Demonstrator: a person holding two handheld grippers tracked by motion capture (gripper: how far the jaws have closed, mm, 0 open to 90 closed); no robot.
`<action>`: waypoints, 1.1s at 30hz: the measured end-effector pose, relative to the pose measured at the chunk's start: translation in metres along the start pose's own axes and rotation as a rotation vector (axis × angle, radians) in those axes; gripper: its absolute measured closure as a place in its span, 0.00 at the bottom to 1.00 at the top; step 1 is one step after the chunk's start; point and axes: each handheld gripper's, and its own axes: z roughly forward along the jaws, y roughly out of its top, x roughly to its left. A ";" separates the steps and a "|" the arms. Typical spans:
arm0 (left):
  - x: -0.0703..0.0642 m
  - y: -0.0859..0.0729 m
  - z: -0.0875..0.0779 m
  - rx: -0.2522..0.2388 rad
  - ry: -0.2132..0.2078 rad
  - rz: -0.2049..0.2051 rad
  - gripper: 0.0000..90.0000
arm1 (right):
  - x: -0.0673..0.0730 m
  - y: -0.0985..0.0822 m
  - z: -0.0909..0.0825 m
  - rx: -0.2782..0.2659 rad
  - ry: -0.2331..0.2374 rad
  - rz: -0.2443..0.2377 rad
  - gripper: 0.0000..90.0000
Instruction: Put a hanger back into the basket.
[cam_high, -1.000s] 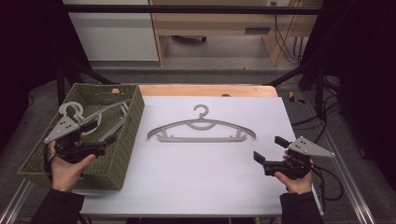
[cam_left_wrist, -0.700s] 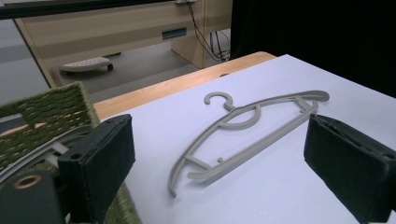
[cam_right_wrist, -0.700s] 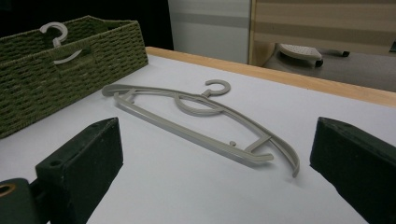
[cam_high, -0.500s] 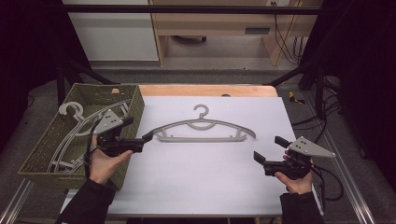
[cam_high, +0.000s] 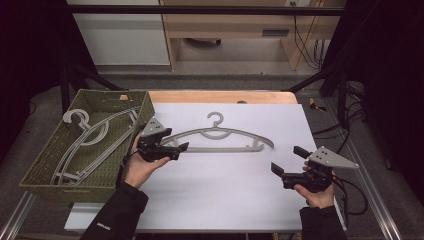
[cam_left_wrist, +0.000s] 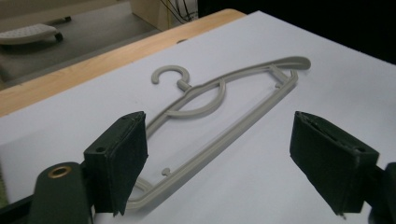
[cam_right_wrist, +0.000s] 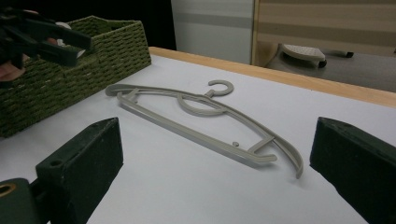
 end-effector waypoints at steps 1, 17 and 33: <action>0.000 -0.001 0.005 0.015 -0.011 0.007 0.23 | 0.000 0.000 0.000 0.000 0.001 0.002 0.03; 0.012 -0.024 0.079 0.175 -0.055 0.039 0.32 | -0.001 0.000 0.000 0.000 0.006 0.004 0.03; 0.027 -0.036 0.109 0.264 -0.023 0.058 0.44 | -0.002 -0.002 0.003 0.007 0.012 0.009 0.03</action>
